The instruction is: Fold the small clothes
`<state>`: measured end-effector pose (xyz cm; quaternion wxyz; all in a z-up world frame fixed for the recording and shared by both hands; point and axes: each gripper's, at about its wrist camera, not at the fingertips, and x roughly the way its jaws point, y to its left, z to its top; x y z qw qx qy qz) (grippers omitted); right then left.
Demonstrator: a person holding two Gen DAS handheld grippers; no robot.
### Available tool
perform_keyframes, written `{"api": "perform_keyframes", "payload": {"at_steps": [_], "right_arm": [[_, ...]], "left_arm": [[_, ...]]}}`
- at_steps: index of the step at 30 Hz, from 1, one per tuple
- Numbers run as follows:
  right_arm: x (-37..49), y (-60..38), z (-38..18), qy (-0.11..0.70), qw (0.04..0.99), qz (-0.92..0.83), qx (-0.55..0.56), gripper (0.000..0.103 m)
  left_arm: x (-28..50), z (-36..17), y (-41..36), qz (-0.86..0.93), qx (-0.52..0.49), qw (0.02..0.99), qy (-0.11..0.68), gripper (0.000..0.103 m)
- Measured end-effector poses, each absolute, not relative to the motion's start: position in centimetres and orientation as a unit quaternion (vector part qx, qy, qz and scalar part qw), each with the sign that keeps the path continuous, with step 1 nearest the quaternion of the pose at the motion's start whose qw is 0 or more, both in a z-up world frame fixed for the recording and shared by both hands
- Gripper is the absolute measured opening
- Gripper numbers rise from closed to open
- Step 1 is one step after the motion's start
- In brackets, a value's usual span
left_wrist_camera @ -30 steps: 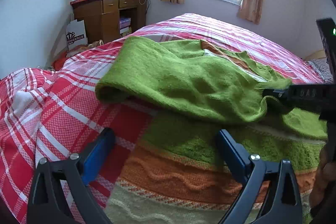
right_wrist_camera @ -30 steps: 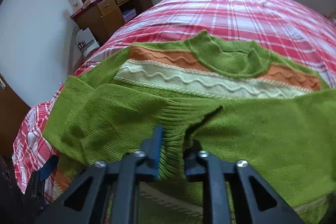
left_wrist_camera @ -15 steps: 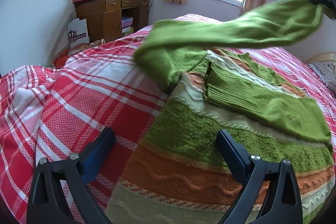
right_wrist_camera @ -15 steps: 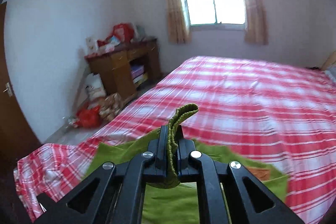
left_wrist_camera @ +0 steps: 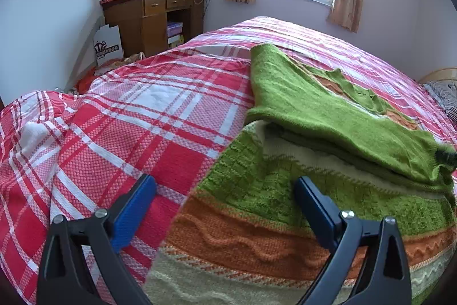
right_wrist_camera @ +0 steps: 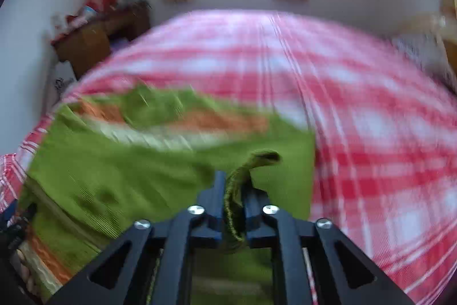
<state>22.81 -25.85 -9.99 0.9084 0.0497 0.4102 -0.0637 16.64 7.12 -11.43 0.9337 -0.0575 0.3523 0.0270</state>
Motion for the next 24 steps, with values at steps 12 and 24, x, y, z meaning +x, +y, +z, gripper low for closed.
{"api": "perform_keyframes", "payload": {"at_steps": [12, 24], "right_arm": [[14.1, -29.9, -4.7, 0.307, 0.939, -0.154, -0.006, 0.035], [21.2, -26.4, -11.9, 0.412, 0.91, -0.019, 0.045, 0.014]], "left_arm": [[17.3, -7.0, 6.6, 0.038, -0.037, 0.941, 0.333, 0.1], [23.3, -10.7, 3.6, 0.042, -0.017, 0.917, 0.396, 0.101]]}}
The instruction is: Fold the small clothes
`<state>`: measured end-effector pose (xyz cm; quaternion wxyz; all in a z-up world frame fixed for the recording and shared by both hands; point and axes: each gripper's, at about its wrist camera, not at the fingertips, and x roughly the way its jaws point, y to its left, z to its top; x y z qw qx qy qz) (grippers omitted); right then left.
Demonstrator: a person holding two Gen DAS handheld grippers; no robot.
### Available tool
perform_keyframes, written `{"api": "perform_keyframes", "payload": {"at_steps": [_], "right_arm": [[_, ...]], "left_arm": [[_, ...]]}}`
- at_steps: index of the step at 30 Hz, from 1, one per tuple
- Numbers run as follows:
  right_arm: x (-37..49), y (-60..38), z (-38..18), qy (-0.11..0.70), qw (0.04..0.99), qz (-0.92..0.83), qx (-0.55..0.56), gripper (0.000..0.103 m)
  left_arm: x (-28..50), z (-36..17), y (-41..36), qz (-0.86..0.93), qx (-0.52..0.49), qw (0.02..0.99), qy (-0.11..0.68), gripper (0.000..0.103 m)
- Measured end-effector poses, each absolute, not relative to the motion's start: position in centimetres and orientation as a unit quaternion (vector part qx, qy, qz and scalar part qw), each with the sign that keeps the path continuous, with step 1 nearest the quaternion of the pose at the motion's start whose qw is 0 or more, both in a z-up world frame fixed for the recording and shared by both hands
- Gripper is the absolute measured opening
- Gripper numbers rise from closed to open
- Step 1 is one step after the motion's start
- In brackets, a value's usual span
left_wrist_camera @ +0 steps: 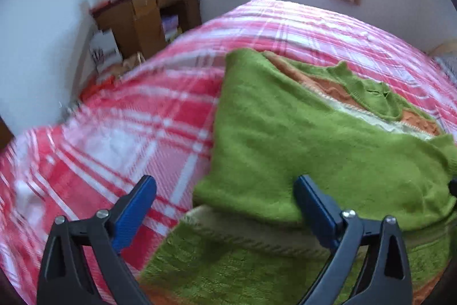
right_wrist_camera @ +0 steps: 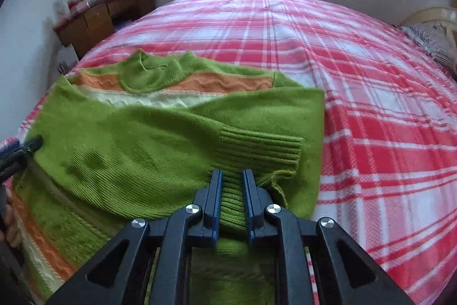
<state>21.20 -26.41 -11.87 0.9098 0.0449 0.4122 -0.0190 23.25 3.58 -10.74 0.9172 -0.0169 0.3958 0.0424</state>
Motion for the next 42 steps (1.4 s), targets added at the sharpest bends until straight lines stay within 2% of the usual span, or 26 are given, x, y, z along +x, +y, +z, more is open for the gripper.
{"api": "perform_keyframes", "payload": {"at_steps": [3, 7, 8, 10, 12, 13, 22, 26, 31, 33, 37, 38, 39, 42], "right_arm": [[20.6, -27.4, -11.7, 0.42, 0.905, -0.012, 0.065, 0.014], [18.4, -27.0, -9.7, 0.413, 0.909, -0.014, 0.051, 0.015], [17.3, -27.0, -9.0, 0.403, 0.914, -0.009, 0.048, 0.018], [14.2, -27.0, -7.6, 0.388, 0.921, 0.005, 0.039, 0.034], [11.1, -26.8, -6.6, 0.384, 0.923, 0.022, 0.025, 0.073], [9.6, -26.7, -6.3, 0.384, 0.923, 0.03, 0.018, 0.076], [0.7, -23.2, -7.5, 0.441, 0.875, 0.199, -0.002, 0.076], [-1.7, -18.2, -9.0, 0.459, 0.835, 0.264, -0.149, 0.076], [-1.6, -14.8, -11.5, 0.468, 0.793, 0.305, -0.244, 0.076], [-1.3, -14.2, -12.9, 0.483, 0.773, 0.32, -0.259, 0.072], [-2.6, -13.8, -14.1, 0.48, 0.761, 0.323, -0.294, 0.044], [-2.7, -14.0, -13.9, 0.489, 0.759, 0.324, -0.283, 0.021], [-2.9, -14.0, -13.8, 0.498, 0.756, 0.325, -0.272, 0.016], [-4.1, -14.6, -13.4, 0.5, 0.76, 0.313, -0.272, 0.013]], "left_arm": [[23.5, -10.7, 4.9, 0.034, -0.047, 0.912, 0.405, 0.103], [21.7, -9.6, 4.8, 0.03, -0.006, 0.92, 0.39, 0.103], [20.9, -9.3, 4.8, 0.028, 0.003, 0.923, 0.383, 0.103], [18.9, -8.6, 5.0, 0.017, 0.017, 0.928, 0.371, 0.103], [16.9, -8.3, 5.2, 0.001, 0.023, 0.931, 0.365, 0.103], [15.8, -8.2, 5.3, -0.005, 0.028, 0.931, 0.364, 0.103], [11.2, -8.3, 6.9, -0.038, 0.027, 0.921, 0.387, 0.103], [10.2, -7.9, 7.8, -0.016, 0.03, 0.925, 0.379, 0.103], [9.2, -6.3, 9.2, 0.012, 0.033, 0.932, 0.361, 0.103], [8.8, -5.7, 10.1, 0.02, 0.03, 0.935, 0.353, 0.103], [8.5, -5.3, 11.3, 0.034, 0.026, 0.937, 0.348, 0.103], [8.5, -5.4, 11.6, 0.036, 0.025, 0.936, 0.349, 0.103], [8.7, -5.5, 12.0, 0.04, 0.022, 0.935, 0.351, 0.103], [8.9, -5.7, 12.6, 0.043, 0.012, 0.934, 0.355, 0.103]]}}
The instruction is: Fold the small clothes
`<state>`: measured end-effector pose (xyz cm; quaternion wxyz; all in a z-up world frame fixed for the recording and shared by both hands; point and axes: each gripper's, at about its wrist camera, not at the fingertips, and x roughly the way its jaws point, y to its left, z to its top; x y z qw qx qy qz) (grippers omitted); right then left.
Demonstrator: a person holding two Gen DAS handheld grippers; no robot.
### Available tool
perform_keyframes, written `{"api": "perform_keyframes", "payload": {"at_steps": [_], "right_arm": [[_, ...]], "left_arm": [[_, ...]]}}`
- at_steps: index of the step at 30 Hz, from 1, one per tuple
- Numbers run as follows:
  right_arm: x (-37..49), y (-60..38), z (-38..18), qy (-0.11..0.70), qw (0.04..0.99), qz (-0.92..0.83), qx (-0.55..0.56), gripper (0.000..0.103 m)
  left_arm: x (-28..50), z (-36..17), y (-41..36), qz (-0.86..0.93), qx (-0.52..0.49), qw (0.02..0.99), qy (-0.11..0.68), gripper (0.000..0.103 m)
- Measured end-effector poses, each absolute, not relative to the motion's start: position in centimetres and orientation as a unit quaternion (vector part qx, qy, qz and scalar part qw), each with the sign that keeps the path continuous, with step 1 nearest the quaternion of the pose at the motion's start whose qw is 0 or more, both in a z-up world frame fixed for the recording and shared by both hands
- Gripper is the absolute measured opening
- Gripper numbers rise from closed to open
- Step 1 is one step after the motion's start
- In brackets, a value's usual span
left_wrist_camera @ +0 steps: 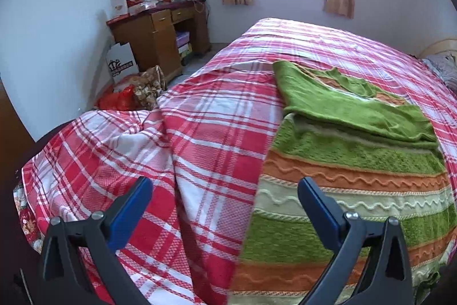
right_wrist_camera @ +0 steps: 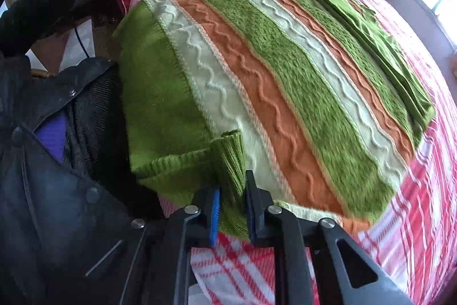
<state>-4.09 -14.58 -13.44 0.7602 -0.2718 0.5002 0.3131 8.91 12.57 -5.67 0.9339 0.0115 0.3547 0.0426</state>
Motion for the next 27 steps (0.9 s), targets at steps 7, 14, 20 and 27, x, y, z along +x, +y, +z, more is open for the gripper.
{"api": "perform_keyframes", "payload": {"at_steps": [7, 14, 20, 27], "right_arm": [[-2.1, -20.2, -7.1, 0.449, 0.841, 0.288, -0.088, 0.012], [5.2, -27.7, -7.9, 0.413, 0.895, 0.149, 0.076, 0.011], [7.4, -29.7, -11.9, 0.429, 0.887, 0.105, 0.135, 0.009], [4.8, -29.6, -10.7, 0.388, 0.908, 0.077, 0.14, 0.009]], "left_arm": [[9.3, -4.6, 14.6, 0.046, -0.002, 0.938, 0.342, 0.103], [9.4, -3.5, 16.9, 0.023, -0.024, 0.942, 0.335, 0.103], [8.6, -4.3, 17.0, -0.05, -0.023, 0.939, 0.338, 0.103], [8.2, -7.8, 13.8, -0.148, -0.018, 0.914, 0.378, 0.091]]}}
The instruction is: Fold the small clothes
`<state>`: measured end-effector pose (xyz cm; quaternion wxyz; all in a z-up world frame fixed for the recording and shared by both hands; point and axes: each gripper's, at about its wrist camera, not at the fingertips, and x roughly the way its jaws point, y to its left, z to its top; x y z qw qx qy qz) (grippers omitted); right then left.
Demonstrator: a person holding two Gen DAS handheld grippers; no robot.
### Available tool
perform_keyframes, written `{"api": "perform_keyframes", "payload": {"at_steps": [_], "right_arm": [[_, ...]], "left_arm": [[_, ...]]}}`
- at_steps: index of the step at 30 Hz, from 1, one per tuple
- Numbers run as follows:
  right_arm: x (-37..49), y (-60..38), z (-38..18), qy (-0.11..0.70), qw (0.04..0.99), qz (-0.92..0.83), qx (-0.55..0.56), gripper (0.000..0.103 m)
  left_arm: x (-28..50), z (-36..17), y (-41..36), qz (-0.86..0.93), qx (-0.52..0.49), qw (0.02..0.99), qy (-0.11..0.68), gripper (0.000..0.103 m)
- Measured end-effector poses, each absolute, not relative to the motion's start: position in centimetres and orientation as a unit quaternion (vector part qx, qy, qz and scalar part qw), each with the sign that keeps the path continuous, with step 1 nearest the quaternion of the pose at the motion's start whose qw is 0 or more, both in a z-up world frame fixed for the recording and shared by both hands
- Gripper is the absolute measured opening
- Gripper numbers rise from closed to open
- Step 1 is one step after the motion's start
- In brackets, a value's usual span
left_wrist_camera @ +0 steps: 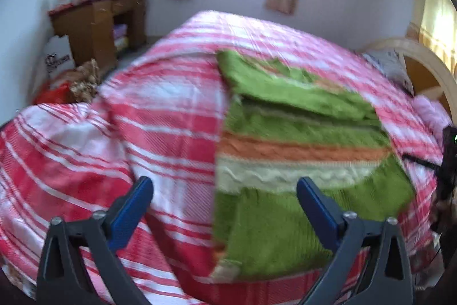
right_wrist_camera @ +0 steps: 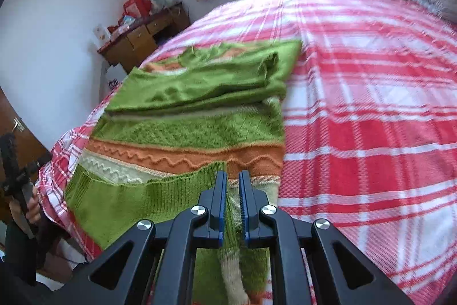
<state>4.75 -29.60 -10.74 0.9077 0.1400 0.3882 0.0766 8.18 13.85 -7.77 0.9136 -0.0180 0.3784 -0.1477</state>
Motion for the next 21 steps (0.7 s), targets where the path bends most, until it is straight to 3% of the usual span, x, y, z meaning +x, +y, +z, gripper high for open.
{"api": "perform_keyframes", "payload": {"at_steps": [1, 2, 4, 5, 6, 8, 14, 21], "right_arm": [[4.5, -29.7, -10.5, 0.384, 0.909, 0.074, 0.145, 0.01], [4.2, -29.8, -10.2, 0.378, 0.91, 0.073, 0.156, 0.015], [3.5, -29.9, -9.6, 0.366, 0.912, 0.071, 0.173, 0.048], [3.2, -29.9, -9.3, 0.359, 0.913, 0.068, 0.182, 0.08], [3.0, -29.9, -9.1, 0.351, 0.915, 0.064, 0.188, 0.088], [2.5, -29.7, -8.6, 0.331, 0.921, 0.065, 0.195, 0.088], [2.4, -28.5, -8.3, 0.332, 0.924, 0.066, 0.176, 0.088], [2.4, -27.7, -9.4, 0.347, 0.92, 0.061, 0.169, 0.088]], "left_arm": [[8.3, -8.7, 13.1, -0.147, -0.006, 0.909, 0.39, 0.079], [8.4, -9.0, 12.8, -0.148, -0.003, 0.906, 0.398, 0.075], [8.6, -10.1, 12.2, -0.153, -0.004, 0.896, 0.416, 0.071], [8.6, -10.4, 12.0, -0.156, -0.005, 0.894, 0.42, 0.071], [8.5, -10.6, 11.6, -0.162, -0.003, 0.892, 0.423, 0.071], [8.1, -10.7, 11.1, -0.166, 0.004, 0.891, 0.422, 0.071], [7.1, -10.4, 10.7, -0.166, 0.015, 0.895, 0.414, 0.051], [7.7, -11.2, 10.3, -0.161, 0.018, 0.885, 0.436, 0.05]]}}
